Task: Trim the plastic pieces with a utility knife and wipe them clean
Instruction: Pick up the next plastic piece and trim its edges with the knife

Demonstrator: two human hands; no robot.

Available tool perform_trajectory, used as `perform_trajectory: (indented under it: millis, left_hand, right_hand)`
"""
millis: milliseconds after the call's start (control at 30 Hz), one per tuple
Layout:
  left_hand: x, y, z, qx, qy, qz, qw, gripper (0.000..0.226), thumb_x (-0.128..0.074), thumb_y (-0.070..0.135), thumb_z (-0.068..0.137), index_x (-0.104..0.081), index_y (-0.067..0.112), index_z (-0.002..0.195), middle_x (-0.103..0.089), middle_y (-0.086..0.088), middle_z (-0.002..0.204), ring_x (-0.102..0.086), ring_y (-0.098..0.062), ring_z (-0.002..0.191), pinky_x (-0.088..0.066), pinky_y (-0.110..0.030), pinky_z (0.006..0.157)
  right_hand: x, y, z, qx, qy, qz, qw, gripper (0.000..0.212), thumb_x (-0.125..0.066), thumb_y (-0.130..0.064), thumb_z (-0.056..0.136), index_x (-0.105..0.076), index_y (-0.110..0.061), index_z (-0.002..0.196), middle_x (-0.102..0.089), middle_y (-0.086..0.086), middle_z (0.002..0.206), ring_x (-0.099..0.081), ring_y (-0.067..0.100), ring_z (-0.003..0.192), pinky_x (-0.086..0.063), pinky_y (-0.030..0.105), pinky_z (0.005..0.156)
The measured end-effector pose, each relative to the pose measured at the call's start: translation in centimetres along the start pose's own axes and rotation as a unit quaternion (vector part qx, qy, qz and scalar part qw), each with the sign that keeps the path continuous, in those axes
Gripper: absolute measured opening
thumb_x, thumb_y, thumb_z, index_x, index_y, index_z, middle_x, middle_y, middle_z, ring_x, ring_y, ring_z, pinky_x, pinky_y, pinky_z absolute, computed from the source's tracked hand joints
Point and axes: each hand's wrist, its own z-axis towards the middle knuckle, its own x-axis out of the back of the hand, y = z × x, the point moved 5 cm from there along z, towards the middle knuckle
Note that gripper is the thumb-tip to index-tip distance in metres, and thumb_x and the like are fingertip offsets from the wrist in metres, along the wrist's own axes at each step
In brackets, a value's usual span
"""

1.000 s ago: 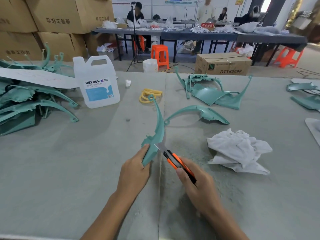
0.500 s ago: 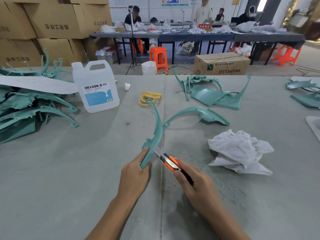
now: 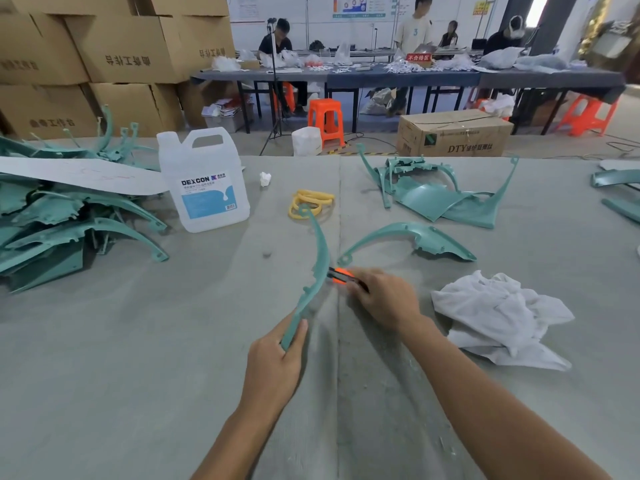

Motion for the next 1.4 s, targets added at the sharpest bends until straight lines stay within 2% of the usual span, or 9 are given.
perform_trajectory:
  millis: [100, 233, 367, 500, 667, 800, 933, 1133, 1400]
  left_hand:
    - [0.0, -0.3, 0.2, 0.018, -0.002, -0.007, 1.0, 0.04, -0.055, 0.049, 0.097, -0.062, 0.013, 0.082, -0.052, 0.013, 0.053, -0.046, -0.004, 0.05, -0.034, -0.015, 0.048]
    - [0.2, -0.6, 0.4, 0.073, 0.008, -0.057, 0.996, 0.043, -0.055, 0.046, 0.097, -0.063, 0.007, 0.082, -0.057, -0.007, 0.066, -0.047, -0.012, 0.059, -0.039, -0.03, 0.057]
    - [0.5, -0.4, 0.3, 0.136, 0.028, -0.14, 0.98, 0.037, -0.058, 0.041, 0.097, -0.07, 0.009, 0.083, -0.068, 0.005, 0.07, -0.061, -0.015, 0.065, -0.046, -0.031, 0.062]
    - [-1.0, 0.5, -1.6, 0.185, 0.002, -0.245, 0.952, 0.018, -0.066, 0.03, 0.096, -0.079, 0.024, 0.087, -0.078, 0.004, 0.084, -0.075, -0.016, 0.079, -0.058, -0.035, 0.07]
    - [-2.5, 1.1, -3.8, 0.193, -0.035, -0.262, 0.945, 0.019, -0.063, 0.035, 0.098, -0.076, 0.027, 0.086, -0.075, -0.007, 0.078, -0.071, -0.025, 0.07, -0.053, -0.039, 0.061]
    - [-2.0, 1.2, -3.6, 0.19, -0.048, -0.275, 0.941, 0.029, -0.061, 0.038, 0.099, -0.071, 0.02, 0.078, -0.069, -0.004, 0.07, -0.065, -0.022, 0.064, -0.049, -0.037, 0.056]
    - [-2.0, 1.3, -3.7, 0.193, -0.052, -0.275, 0.94, 0.032, -0.062, 0.05, 0.093, -0.072, 0.023, 0.079, -0.07, -0.002, 0.07, -0.065, -0.017, 0.062, -0.05, -0.033, 0.054]
    - [-2.1, 0.6, -3.5, 0.192, -0.023, -0.266, 0.944, 0.017, -0.062, 0.041, 0.097, -0.076, 0.034, 0.091, -0.077, -0.004, 0.083, -0.073, -0.024, 0.072, -0.057, -0.041, 0.058]
    - [-2.1, 0.9, -3.2, 0.171, -0.038, -0.273, 0.946, 0.027, -0.06, 0.047, 0.09, -0.076, 0.026, 0.1, -0.077, 0.001, 0.092, -0.074, -0.024, 0.084, -0.059, -0.047, 0.069]
  right_hand:
    - [0.9, -0.5, 1.4, -0.044, 0.062, 0.115, 0.99, 0.037, -0.044, -0.053, 0.103, -0.059, -0.038, 0.134, -0.069, -0.001, 0.11, -0.063, 0.025, 0.103, -0.043, 0.036, 0.075]
    - [3.3, -0.8, -0.2, -0.078, 0.126, 0.247, 0.958, 0.014, -0.05, -0.052, 0.101, -0.057, -0.042, 0.108, -0.062, -0.016, 0.076, -0.061, 0.005, 0.074, -0.041, 0.031, 0.063]
    - [5.2, -2.8, -5.9, -0.011, 0.092, 0.299, 0.95, 0.019, -0.059, -0.039, 0.101, -0.054, -0.056, 0.105, -0.069, -0.009, 0.084, -0.067, 0.01, 0.063, -0.051, 0.02, 0.055]
    - [5.9, -4.8, -11.0, 0.01, 0.048, 0.244, 0.969, 0.02, -0.055, -0.057, 0.094, -0.05, -0.06, 0.114, -0.069, -0.006, 0.075, -0.062, 0.012, 0.056, -0.054, 0.037, 0.056]
    - [5.9, -7.8, -13.2, 0.079, -0.012, 0.104, 0.991, 0.048, -0.045, -0.058, 0.099, -0.023, -0.067, 0.141, -0.058, -0.036, 0.076, -0.057, 0.001, 0.065, -0.041, 0.019, 0.054]
    - [5.6, -9.0, -13.6, 0.088, -0.024, 0.056, 0.994, 0.049, -0.043, -0.057, 0.101, -0.024, -0.065, 0.146, -0.059, -0.024, 0.078, -0.057, 0.01, 0.086, -0.039, 0.016, 0.062]
    - [5.5, -9.6, -13.7, 0.086, -0.032, 0.027, 0.995, 0.05, -0.037, -0.059, 0.102, -0.018, -0.062, 0.149, -0.064, -0.013, 0.091, -0.061, 0.014, 0.08, -0.048, 0.032, 0.068]
    - [6.5, -8.6, -10.6, 0.076, -0.003, -0.06, 0.995, 0.048, -0.039, -0.057, 0.102, -0.024, -0.057, 0.148, -0.069, -0.009, 0.095, -0.067, 0.022, 0.084, -0.048, 0.035, 0.065]
    - [5.0, -3.7, -1.2, 0.025, -0.069, -0.081, 0.994, 0.039, -0.041, -0.051, 0.104, -0.045, -0.053, 0.143, -0.07, -0.003, 0.11, -0.064, 0.028, 0.099, -0.035, 0.033, 0.064]
